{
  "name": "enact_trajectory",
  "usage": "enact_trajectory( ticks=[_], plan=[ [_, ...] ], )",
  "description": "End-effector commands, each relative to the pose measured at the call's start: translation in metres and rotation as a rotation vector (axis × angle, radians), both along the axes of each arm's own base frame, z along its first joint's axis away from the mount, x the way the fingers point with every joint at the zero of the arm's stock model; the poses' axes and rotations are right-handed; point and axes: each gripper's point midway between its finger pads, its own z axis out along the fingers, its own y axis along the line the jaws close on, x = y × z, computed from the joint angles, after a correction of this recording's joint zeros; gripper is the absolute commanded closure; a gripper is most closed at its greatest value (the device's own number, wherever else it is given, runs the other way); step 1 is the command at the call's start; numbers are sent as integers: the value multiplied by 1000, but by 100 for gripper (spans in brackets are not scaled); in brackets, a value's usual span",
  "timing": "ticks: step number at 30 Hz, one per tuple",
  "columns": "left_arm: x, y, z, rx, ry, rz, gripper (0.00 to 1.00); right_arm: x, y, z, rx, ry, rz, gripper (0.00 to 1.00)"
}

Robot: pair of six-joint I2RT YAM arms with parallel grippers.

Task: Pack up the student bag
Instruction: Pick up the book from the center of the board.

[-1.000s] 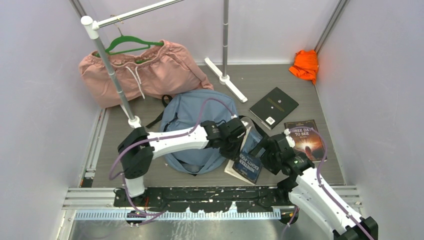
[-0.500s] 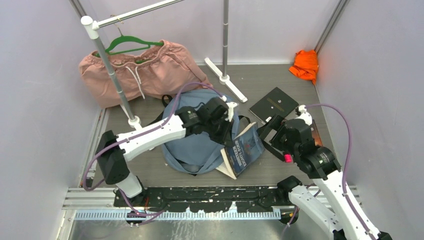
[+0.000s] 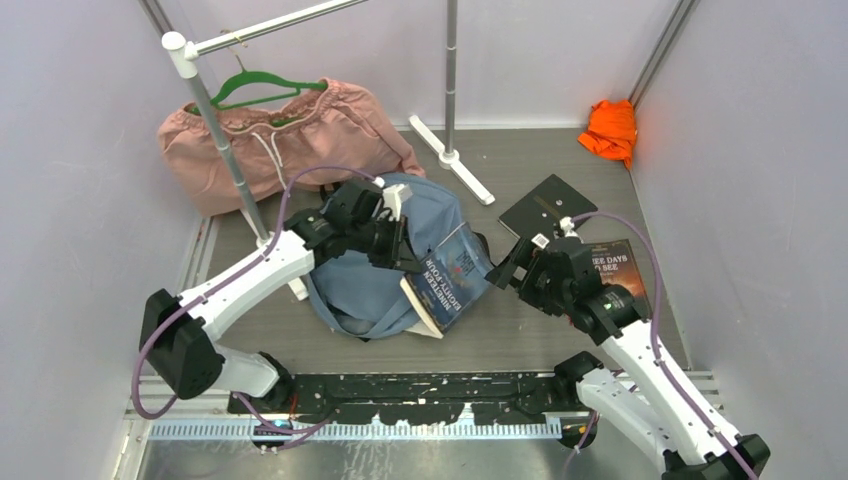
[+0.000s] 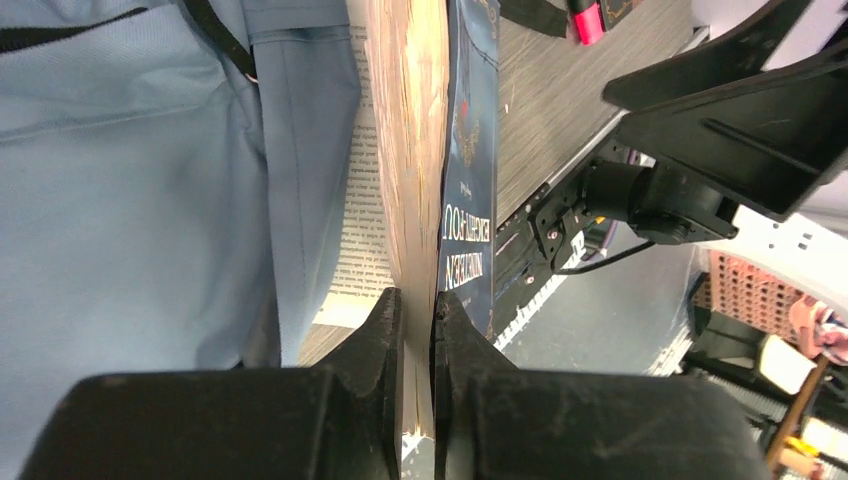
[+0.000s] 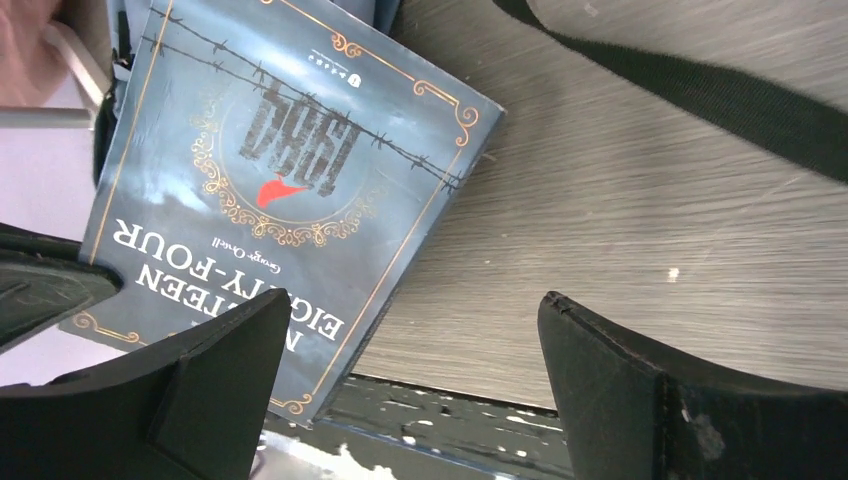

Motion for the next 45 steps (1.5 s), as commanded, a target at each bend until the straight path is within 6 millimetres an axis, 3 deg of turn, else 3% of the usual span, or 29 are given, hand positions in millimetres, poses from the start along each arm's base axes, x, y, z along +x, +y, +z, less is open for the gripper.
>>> enact_trajectory(
  ticks=[1, 6, 14, 18, 25, 27, 31, 33, 35, 39, 40, 41, 42, 44, 45],
  plan=[
    [7, -14, 32, -191, -39, -10, 100, 14, 34, 1, 263, 14, -38, 0],
    [4, -17, 17, -193, 20, -17, 100, 21, 57, -28, 521, 62, -92, 0],
    [6, -13, 15, -201, 26, 1, 100, 31, 59, -51, 669, 4, -152, 0],
    [3, -18, 11, -234, 60, -5, 100, 40, 61, -53, 688, -45, -153, 0],
    [1, -20, 5, -254, 91, 3, 100, 60, 67, -33, 822, -104, -182, 2],
    [-1, -19, 0, -239, 104, 1, 100, 61, 68, -27, 852, -118, -171, 9],
    [-4, -16, -16, -203, 140, 7, 100, 59, 68, -17, 870, -147, -153, 46],
    [-5, -16, -24, -187, 156, 12, 100, 57, 71, -13, 858, -152, -129, 57],
    [-6, -15, -35, -161, 172, 17, 100, 56, 72, -7, 845, -160, -106, 64],
    [-12, -19, -44, -136, 212, -15, 100, 52, 77, 2, 782, -158, -51, 65],
    [-16, -21, -44, -130, 219, -33, 100, 50, 78, 7, 776, -162, -34, 72],
    [-18, -21, -42, -122, 216, -48, 100, 48, 78, 12, 768, -166, -21, 87],
    [-19, -20, -40, -111, 206, -54, 98, 46, 76, 13, 741, -164, -18, 96],
    [-16, -13, -35, -63, 183, -25, 78, 46, 59, -1, 583, -125, -94, 99],
    [-16, -9, -31, -45, 168, -19, 61, 43, 48, -8, 493, -102, -130, 99]
  ],
)
